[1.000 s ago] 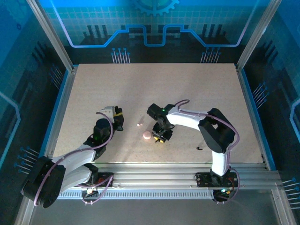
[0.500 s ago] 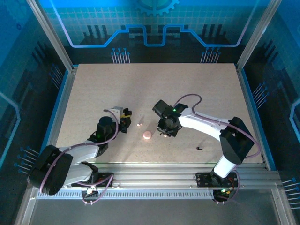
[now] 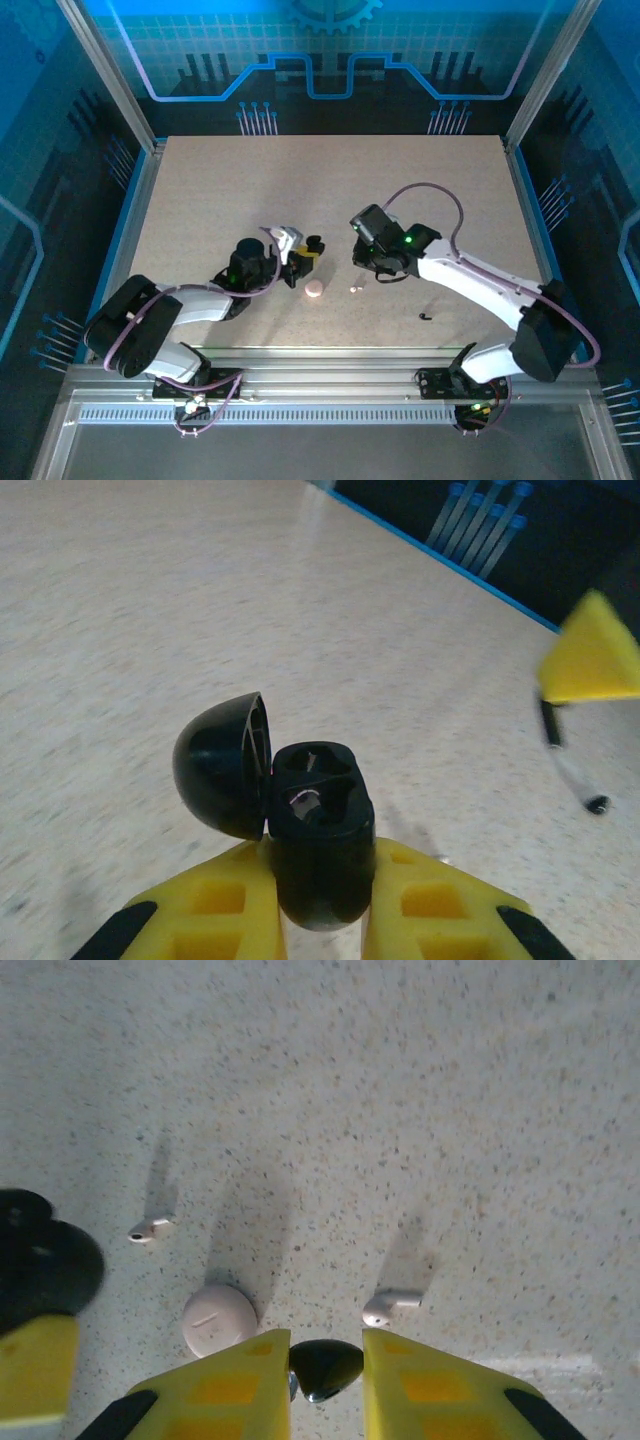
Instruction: Insert the wireless bluetooth earbuds into the charging case
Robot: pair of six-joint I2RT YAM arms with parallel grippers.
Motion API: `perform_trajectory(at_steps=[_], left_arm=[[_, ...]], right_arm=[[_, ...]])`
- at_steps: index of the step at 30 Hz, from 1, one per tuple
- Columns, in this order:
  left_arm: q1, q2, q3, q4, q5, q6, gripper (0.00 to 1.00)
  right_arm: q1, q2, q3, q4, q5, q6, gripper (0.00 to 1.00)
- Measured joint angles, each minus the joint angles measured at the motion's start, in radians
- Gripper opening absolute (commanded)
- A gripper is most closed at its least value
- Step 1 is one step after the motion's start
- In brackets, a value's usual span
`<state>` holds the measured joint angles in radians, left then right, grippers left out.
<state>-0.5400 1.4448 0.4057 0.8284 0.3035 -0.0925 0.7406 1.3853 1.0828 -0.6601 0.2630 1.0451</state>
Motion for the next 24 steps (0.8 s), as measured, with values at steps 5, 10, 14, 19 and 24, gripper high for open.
perform_trajectory(at_steps=[5, 10, 14, 19, 24], left_arm=[[-0.078, 0.001, 0.05, -0.016, -0.008, 0.057, 0.08], [-0.113, 0.038, 0.067, -0.015, -0.014, 0.088, 0.08], [-0.121, 0.063, 0.067, -0.014, -0.014, 0.096, 0.08], [-0.124, 0.063, 0.09, -0.017, 0.005, 0.122, 0.08], [-0.125, 0.061, 0.098, -0.016, 0.037, 0.157, 0.09]], right_arm=[[-0.032, -0.109, -0.053, 0.056, 0.023, -0.144, 0.23], [-0.054, -0.213, -0.106, 0.122, 0.021, -0.277, 0.23], [-0.057, -0.268, -0.142, 0.199, 0.002, -0.381, 0.23], [-0.063, -0.304, -0.206, 0.312, -0.059, -0.513, 0.22], [-0.08, -0.32, -0.251, 0.39, -0.134, -0.623, 0.23]])
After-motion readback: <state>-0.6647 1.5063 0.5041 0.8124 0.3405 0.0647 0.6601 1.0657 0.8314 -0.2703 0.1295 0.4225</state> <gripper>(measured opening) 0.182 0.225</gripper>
